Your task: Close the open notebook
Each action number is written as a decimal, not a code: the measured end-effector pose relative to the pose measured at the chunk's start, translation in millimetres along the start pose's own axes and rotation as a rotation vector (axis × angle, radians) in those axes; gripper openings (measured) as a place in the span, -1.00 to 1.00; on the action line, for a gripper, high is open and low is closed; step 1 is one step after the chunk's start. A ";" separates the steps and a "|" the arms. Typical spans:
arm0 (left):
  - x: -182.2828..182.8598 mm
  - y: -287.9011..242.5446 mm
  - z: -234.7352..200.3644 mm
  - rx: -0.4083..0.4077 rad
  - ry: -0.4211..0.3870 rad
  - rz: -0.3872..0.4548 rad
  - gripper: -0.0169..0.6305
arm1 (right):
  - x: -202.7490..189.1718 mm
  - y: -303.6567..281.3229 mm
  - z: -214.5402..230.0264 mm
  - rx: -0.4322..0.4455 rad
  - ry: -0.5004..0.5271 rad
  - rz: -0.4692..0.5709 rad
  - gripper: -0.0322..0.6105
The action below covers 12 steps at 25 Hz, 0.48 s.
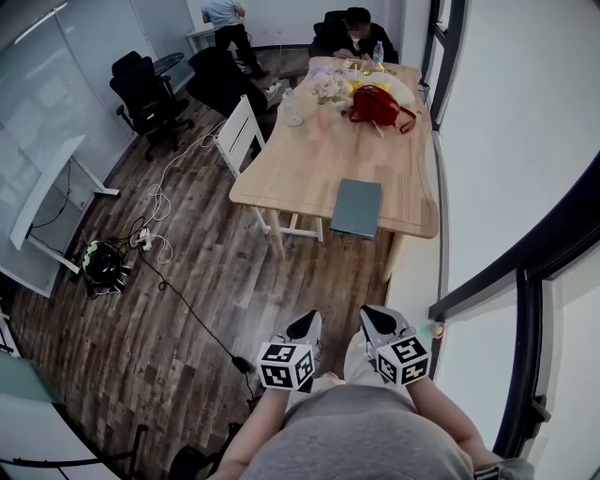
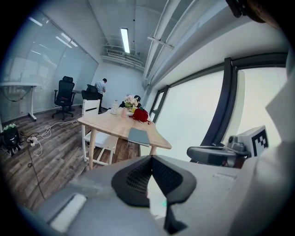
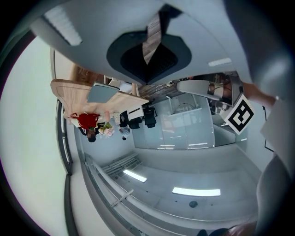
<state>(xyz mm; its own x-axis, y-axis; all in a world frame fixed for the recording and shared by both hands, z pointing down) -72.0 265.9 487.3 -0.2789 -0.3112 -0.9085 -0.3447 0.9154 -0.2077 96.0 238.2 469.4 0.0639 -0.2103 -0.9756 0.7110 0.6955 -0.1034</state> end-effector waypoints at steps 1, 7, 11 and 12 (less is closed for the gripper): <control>0.8 -0.3 -0.1 0.000 0.000 0.002 -0.93 | 1.1 -0.1 0.3 -0.002 0.004 0.002 -0.90; 0.8 -3.1 2.0 -0.003 -0.001 0.005 -0.93 | 3.3 4.8 2.1 0.004 -0.003 0.011 -0.90; 3.7 -5.6 4.7 -0.006 0.000 0.011 -0.93 | 6.2 6.4 3.9 0.003 -0.004 0.014 -0.90; 4.0 -6.1 5.4 -0.007 0.000 0.011 -0.93 | 6.6 6.7 4.7 0.001 -0.005 0.015 -0.90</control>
<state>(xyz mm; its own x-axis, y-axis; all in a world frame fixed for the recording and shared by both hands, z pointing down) -66.1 260.5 483.0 -0.2824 -0.3014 -0.9107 -0.3482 0.9168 -0.1954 104.5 238.2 463.2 0.0776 -0.2034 -0.9760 0.7110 0.6975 -0.0889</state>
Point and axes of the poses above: the fingertips, and each gripper's own axes: y backward along the fingers, z to its right, x out of its top, the point moved 6 cm from there along y, backward along the fingers, and after that the axes turned 14 degrees about z, right-handed, at the moved point
